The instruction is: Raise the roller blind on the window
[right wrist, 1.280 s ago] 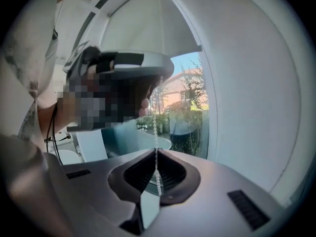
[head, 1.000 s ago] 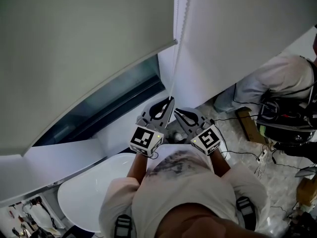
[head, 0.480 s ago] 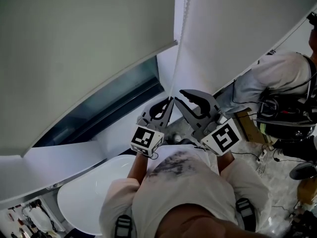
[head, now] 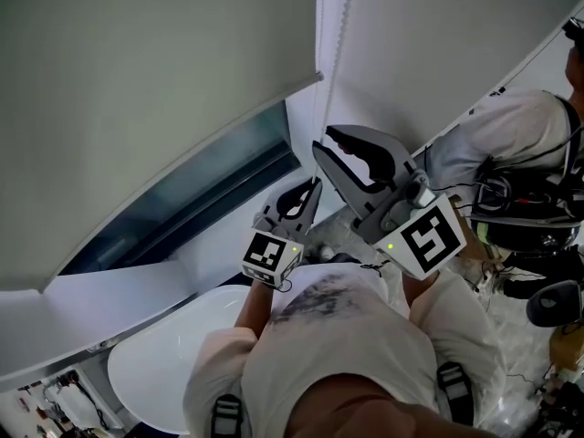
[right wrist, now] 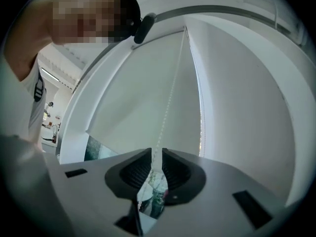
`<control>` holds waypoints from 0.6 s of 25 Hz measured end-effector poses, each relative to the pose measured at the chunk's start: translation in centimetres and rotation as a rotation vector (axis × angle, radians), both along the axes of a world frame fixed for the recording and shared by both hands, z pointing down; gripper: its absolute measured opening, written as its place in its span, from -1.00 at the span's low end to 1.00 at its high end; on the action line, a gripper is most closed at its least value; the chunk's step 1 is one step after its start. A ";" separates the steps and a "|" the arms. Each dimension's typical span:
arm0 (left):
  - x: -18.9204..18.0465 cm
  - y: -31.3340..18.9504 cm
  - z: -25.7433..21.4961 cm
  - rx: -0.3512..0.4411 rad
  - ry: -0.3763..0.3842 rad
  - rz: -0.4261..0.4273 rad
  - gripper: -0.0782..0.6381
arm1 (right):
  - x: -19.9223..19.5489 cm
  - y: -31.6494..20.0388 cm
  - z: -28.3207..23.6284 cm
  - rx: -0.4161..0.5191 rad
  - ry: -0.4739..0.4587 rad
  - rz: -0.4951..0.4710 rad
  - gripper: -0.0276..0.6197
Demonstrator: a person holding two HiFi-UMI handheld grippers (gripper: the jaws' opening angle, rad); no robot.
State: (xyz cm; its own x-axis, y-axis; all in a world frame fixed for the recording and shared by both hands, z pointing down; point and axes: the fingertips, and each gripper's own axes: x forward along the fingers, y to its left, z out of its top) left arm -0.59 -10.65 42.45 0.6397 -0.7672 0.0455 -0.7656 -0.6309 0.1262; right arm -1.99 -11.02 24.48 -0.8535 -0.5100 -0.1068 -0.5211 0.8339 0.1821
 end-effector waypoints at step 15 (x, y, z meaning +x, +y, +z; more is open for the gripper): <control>0.6 -0.1 -0.1 -0.005 0.013 0.002 -0.74 | 0.2 -1.0 -2.1 -0.042 -0.027 0.014 -0.72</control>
